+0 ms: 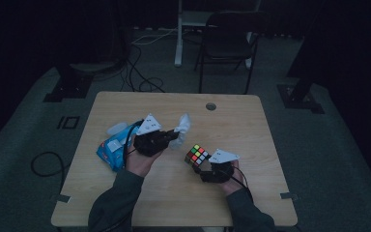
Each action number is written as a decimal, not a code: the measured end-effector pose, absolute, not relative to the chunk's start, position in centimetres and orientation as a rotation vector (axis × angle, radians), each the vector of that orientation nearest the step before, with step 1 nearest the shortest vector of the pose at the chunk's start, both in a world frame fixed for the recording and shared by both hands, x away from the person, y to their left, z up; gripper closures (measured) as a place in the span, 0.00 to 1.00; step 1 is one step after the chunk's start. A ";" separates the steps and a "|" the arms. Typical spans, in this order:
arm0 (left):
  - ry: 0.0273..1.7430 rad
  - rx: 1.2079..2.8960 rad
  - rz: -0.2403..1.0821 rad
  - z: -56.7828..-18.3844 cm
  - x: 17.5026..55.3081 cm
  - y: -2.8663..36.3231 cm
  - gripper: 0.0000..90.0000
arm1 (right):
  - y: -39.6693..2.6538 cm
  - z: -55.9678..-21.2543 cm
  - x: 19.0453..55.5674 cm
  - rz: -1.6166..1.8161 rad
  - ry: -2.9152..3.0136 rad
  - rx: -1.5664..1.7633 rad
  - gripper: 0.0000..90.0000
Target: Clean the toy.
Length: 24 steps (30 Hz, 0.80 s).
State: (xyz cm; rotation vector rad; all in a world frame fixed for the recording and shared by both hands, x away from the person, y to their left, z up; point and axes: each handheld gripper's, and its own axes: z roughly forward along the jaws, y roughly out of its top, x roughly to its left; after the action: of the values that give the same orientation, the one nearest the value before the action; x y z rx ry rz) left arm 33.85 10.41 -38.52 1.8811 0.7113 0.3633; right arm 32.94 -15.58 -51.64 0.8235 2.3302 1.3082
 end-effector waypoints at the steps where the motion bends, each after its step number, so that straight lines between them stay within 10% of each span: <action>1: 0.708 1.885 0.356 -38.7 33.8 10.2 0.97 | -15.5 -51.6 32.9 1.308 2.331 0.824 0.39; 24: 0.692 2.019 0.215 -43.9 34.0 5.7 0.97 | -14.9 -51.4 32.8 1.310 2.330 0.792 0.39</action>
State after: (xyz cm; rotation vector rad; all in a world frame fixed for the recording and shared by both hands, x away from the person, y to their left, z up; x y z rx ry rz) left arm 33.96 5.70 -43.86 2.0192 0.6923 0.2146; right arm 32.78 -14.91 -51.37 0.7924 2.3301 1.3104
